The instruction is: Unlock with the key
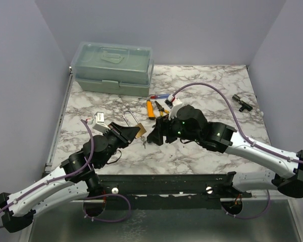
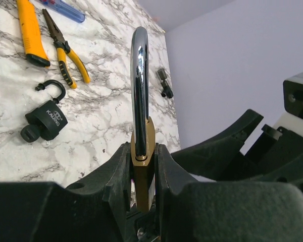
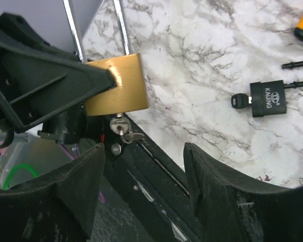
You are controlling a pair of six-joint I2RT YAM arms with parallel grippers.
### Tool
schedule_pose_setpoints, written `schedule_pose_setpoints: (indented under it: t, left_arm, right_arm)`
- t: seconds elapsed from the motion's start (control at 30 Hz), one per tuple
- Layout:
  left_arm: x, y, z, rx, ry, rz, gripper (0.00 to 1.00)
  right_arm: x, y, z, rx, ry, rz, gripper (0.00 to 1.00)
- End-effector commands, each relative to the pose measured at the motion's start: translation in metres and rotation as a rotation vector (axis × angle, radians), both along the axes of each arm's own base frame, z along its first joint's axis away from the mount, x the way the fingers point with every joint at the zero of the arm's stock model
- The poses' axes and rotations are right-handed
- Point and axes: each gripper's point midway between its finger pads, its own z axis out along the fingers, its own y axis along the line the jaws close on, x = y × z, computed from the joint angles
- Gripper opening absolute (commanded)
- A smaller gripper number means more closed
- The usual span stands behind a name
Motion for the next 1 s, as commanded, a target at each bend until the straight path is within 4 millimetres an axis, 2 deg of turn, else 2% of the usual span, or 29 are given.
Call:
schedule_pose_setpoints:
  t: [0.0,0.13,0.3,0.47,0.7,0.97]
  left_arm:
    - [0.009,0.004,0.030,-0.110,-0.027,0.064,0.00]
    - [0.009,0.000,0.029,-0.105,-0.020,0.056,0.00]
    - [0.008,0.001,0.033,-0.123,-0.020,0.056,0.00]
    - [0.006,0.005,0.038,-0.137,-0.028,0.056,0.00]
    - [0.006,0.008,0.037,-0.134,-0.024,0.064,0.00]
    - [0.007,0.005,0.035,-0.129,-0.018,0.061,0.00]
  right_arm:
    - [-0.016,0.022,0.004,-0.032,-0.051,0.075,0.68]
    - [-0.021,0.038,-0.004,-0.103,-0.087,0.078,0.68]
    - [-0.019,0.051,-0.014,-0.182,-0.114,0.055,0.67]
    - [-0.009,0.045,-0.021,-0.242,-0.128,-0.014,0.64]
    - [-0.005,0.038,-0.022,-0.269,-0.137,-0.040,0.62]
    - [-0.003,0.045,-0.021,-0.277,-0.144,-0.035,0.61]
